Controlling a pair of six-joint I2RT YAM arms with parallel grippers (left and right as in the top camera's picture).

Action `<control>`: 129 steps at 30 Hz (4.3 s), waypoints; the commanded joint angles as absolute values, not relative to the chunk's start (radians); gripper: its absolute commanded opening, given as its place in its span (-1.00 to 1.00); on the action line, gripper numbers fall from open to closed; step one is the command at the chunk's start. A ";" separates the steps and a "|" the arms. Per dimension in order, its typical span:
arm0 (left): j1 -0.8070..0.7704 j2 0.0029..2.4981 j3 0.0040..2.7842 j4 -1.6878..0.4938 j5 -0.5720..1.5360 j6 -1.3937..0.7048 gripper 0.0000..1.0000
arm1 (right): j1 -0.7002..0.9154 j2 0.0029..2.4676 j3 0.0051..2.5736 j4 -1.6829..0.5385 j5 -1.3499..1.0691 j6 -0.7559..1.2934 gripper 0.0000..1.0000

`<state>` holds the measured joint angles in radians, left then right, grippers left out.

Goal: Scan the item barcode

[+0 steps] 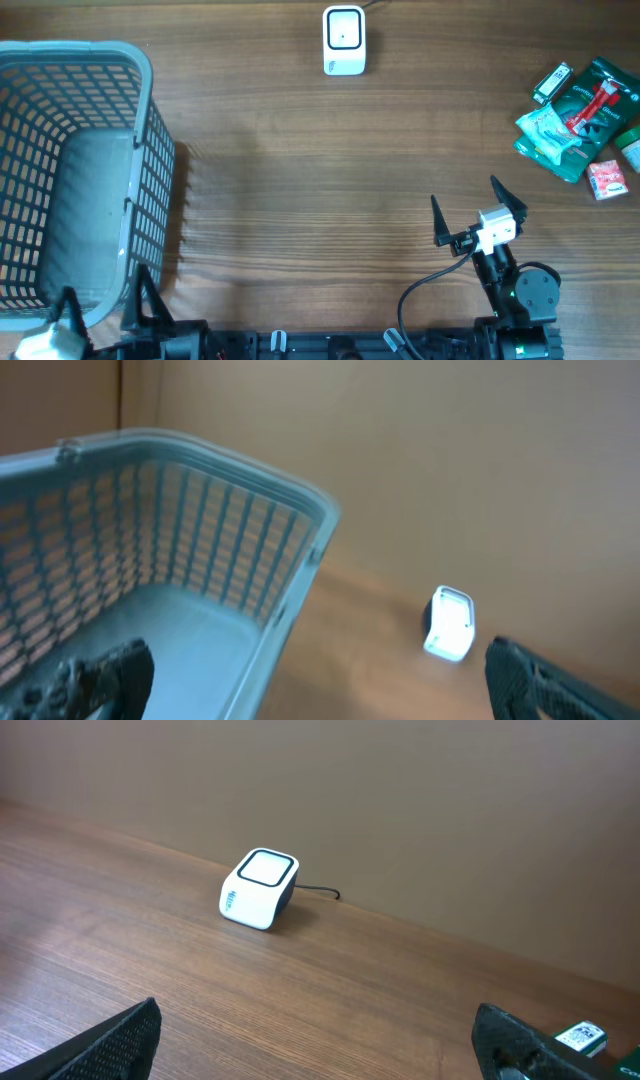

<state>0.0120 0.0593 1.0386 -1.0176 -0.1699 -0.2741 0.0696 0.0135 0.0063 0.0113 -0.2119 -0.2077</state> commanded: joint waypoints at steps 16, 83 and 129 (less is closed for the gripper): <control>0.008 0.253 0.252 -0.179 0.113 0.133 1.00 | 0.074 0.005 0.005 0.014 -0.200 -0.218 1.00; 0.030 0.241 0.541 -0.433 0.226 0.199 1.00 | 0.074 0.005 0.005 0.014 -0.200 -0.218 0.99; 0.031 0.028 0.118 -0.393 0.163 0.179 1.00 | 0.074 0.005 0.005 0.014 -0.200 -0.218 1.00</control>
